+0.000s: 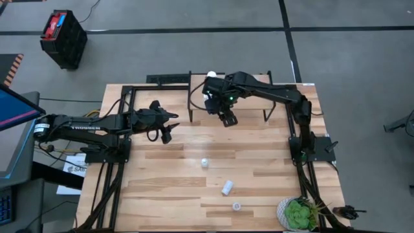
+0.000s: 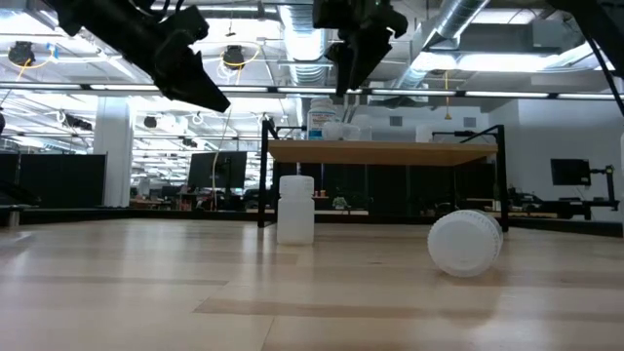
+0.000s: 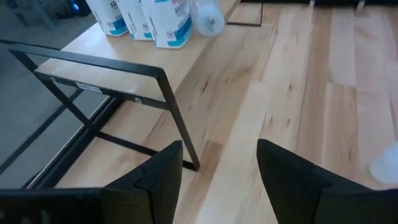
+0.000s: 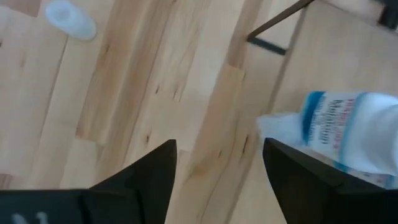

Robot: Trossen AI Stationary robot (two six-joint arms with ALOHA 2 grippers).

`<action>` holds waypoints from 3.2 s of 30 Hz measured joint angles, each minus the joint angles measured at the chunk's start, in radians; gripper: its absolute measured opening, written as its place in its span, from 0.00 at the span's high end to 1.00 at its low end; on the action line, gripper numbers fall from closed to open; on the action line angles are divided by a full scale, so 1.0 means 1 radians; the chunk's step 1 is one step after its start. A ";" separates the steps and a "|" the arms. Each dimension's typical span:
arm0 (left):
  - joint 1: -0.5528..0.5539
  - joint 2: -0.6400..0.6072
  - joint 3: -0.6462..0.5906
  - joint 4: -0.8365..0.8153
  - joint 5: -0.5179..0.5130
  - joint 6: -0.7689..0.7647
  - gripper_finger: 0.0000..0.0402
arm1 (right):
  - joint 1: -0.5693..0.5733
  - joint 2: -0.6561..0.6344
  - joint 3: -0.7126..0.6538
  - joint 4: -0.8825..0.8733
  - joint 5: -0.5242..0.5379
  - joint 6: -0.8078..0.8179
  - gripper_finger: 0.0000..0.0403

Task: Pick and place medicine bottles onto shelf by color
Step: Put the left transparent pill bottle on the shelf aligned with the other transparent bottle

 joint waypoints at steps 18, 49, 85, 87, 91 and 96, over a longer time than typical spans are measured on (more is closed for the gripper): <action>0.000 0.000 0.000 -0.052 0.000 0.007 0.52 | 0.050 0.002 -0.012 0.086 0.224 0.072 0.36; 0.000 0.000 0.000 -0.078 0.000 -0.016 0.52 | 0.112 -0.061 -0.108 -0.138 0.421 0.438 0.36; 0.000 0.000 0.000 -0.093 0.000 -0.057 0.52 | 0.154 -0.196 -0.547 0.583 0.610 0.161 0.36; 0.000 0.000 0.000 -0.093 0.000 -0.057 0.52 | 0.155 -0.197 -0.546 0.587 0.613 0.148 0.36; 0.000 0.000 0.000 -0.093 0.000 -0.057 0.52 | 0.141 -0.195 -0.548 0.583 0.612 0.142 0.36; 0.000 0.000 0.000 -0.093 0.000 -0.062 0.52 | 0.107 -0.195 -0.548 0.592 0.584 0.156 0.36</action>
